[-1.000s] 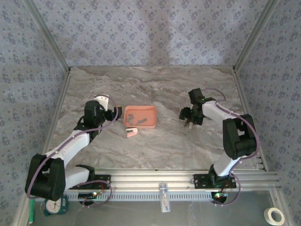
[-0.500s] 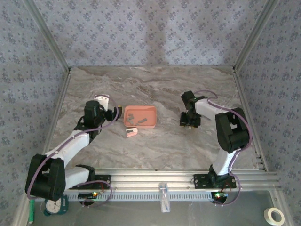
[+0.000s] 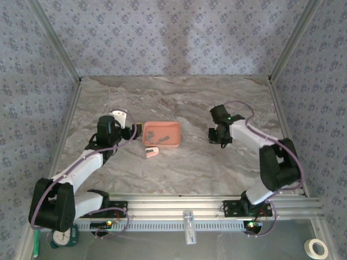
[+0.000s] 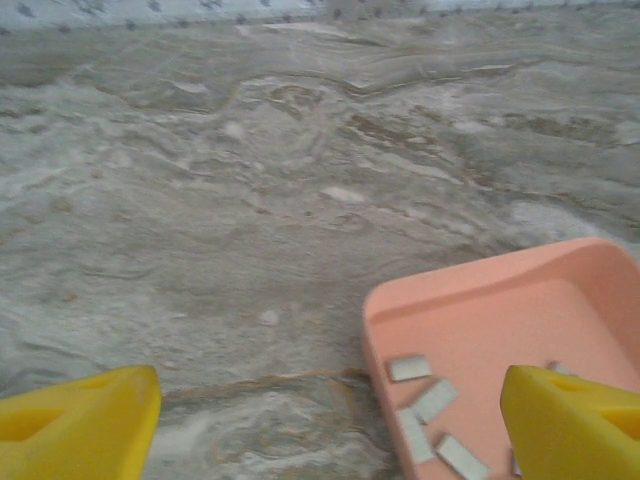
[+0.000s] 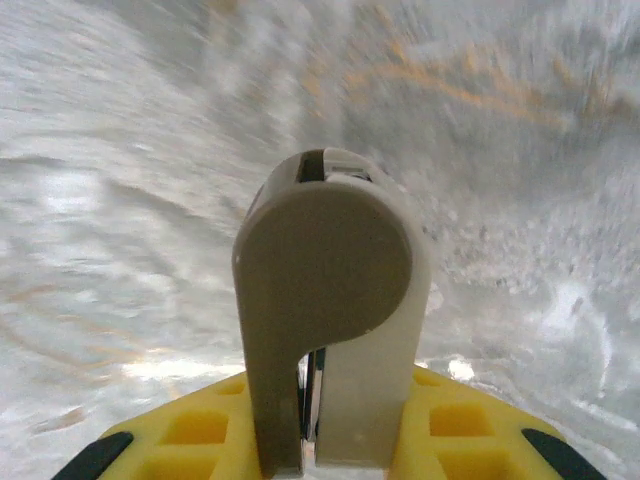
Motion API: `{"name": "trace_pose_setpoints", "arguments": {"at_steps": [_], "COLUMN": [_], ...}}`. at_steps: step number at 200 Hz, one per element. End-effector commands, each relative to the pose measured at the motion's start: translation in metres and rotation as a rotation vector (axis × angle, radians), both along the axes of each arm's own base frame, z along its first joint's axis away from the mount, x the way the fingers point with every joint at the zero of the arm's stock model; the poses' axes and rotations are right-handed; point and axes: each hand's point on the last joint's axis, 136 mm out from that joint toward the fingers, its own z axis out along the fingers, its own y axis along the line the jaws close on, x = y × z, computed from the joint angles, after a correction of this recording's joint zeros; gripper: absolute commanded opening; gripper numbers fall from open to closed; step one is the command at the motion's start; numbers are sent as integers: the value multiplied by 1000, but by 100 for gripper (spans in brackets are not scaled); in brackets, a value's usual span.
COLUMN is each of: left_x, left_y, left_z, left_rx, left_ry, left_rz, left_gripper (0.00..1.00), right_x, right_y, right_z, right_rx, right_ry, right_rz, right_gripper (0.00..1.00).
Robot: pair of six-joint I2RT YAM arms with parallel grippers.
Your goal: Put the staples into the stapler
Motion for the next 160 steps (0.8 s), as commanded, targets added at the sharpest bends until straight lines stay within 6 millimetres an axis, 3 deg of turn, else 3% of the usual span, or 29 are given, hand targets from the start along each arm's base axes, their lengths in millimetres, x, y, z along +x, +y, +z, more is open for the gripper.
{"name": "trace_pose_setpoints", "arguments": {"at_steps": [1,37,58,84,109,160], "left_x": [-6,-30,-46,-64,-76,-81], "left_y": [-29,-80,-110,-138,-158,-172], "left_z": [40,64,76,90,89,94], "left_rx": [-134,-251,-312,-385,-398,-463], "left_ry": [-32,23,31,22,51,56], "left_rz": [-125,-302,-393,-494,-565,-579], "left_gripper": [85,80,77,78,80,80], "right_x": [14,4,-8,-19,-24,-28], "right_y": [23,77,105,128,143,158], "right_z": [40,93,112,119,128,141], "right_rx": [28,27,-12,-37,-45,-26], "right_ry": [-228,-558,-727,-843,-925,-995], "right_rz": [161,526,695,823,862,873], "right_gripper": [26,27,27,26,27,27]}}
